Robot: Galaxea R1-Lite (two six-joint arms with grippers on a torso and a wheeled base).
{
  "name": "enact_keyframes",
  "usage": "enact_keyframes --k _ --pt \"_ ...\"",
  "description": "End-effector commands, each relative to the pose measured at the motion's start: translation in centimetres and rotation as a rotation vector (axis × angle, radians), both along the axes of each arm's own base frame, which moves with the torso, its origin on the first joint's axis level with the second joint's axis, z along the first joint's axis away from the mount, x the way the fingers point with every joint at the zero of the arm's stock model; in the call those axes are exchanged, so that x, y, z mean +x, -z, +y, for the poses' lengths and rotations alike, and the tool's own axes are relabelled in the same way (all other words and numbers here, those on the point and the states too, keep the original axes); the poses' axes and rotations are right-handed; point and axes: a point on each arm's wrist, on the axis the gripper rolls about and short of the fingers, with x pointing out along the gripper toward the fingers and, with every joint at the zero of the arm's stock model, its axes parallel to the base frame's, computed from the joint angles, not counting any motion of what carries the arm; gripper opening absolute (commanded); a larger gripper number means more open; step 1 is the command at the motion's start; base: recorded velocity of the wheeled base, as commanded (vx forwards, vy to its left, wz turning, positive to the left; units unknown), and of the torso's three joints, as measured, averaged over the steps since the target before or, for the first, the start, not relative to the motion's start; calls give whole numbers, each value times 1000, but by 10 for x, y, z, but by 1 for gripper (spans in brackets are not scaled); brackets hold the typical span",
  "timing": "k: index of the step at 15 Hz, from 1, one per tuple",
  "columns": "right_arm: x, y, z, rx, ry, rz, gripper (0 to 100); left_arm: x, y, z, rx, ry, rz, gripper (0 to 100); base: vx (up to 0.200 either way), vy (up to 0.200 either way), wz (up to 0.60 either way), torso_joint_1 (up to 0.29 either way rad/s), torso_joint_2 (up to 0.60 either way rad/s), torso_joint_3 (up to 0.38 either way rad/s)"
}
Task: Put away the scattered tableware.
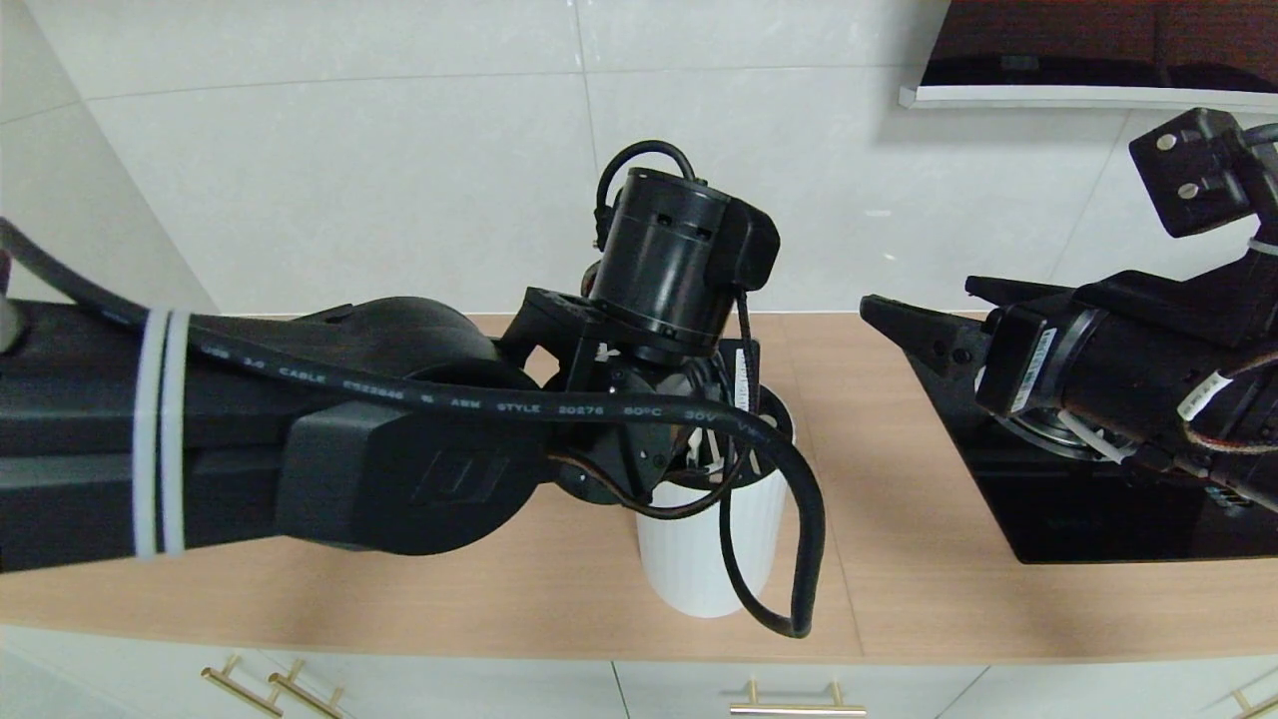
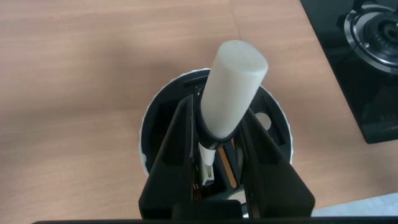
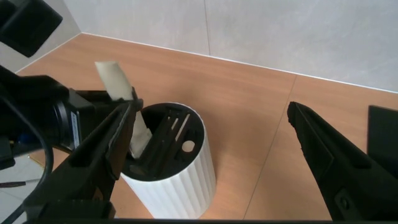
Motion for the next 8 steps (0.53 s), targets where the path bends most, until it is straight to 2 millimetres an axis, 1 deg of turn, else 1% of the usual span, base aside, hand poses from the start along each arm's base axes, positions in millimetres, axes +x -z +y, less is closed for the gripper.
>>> enact_keyframes --k 1,7,8 --pt "0 0 0 -1 -1 1 100 0 0 0 0 -1 -1 100 0 0 0 0 0 0" --pt "0 0 0 -1 -1 1 100 -2 -5 3 -11 -2 -7 100 0 0 0 0 0 0" --pt "0 0 0 0 -1 -1 100 -8 -9 6 -40 -5 -4 100 0 0 0 0 0 0"
